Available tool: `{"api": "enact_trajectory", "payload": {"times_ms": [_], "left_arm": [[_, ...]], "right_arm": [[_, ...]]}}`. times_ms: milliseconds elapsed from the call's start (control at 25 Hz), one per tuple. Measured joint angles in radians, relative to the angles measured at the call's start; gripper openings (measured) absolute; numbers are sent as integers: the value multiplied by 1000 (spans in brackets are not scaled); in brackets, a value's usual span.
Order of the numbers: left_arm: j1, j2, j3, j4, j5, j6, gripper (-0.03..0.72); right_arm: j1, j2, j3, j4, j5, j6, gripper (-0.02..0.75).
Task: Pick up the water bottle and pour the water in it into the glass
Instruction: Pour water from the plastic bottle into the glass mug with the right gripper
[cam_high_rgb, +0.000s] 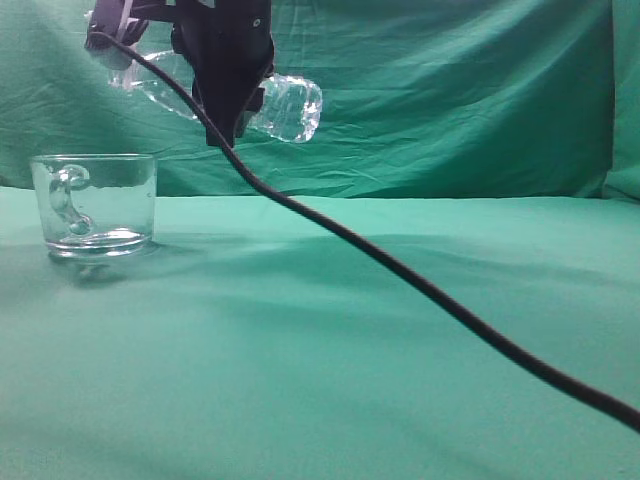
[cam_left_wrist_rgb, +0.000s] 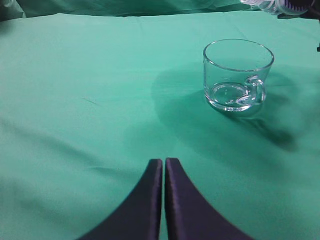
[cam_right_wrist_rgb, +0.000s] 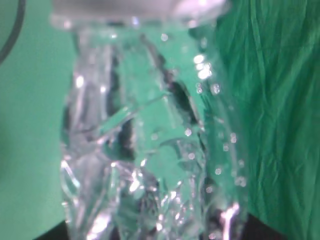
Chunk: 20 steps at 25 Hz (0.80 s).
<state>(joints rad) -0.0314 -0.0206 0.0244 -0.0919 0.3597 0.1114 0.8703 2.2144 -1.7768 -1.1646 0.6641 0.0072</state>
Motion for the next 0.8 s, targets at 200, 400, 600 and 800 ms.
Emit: {"api": "enact_trajectory", "payload": {"times_ms": [200,400,600,800], "left_arm": [[0,0,0,0,0,0,0],[0,0,0,0,0,0,0],[0,0,0,0,0,0,0],[0,0,0,0,0,0,0]], "right_arm": [[0,0,0,-89,-3,-5,302],[0,0,0,-162,-9,-8,302],[0,0,0,-181,-12,-8,302],[0,0,0,-186,-12,-8,302]]}}
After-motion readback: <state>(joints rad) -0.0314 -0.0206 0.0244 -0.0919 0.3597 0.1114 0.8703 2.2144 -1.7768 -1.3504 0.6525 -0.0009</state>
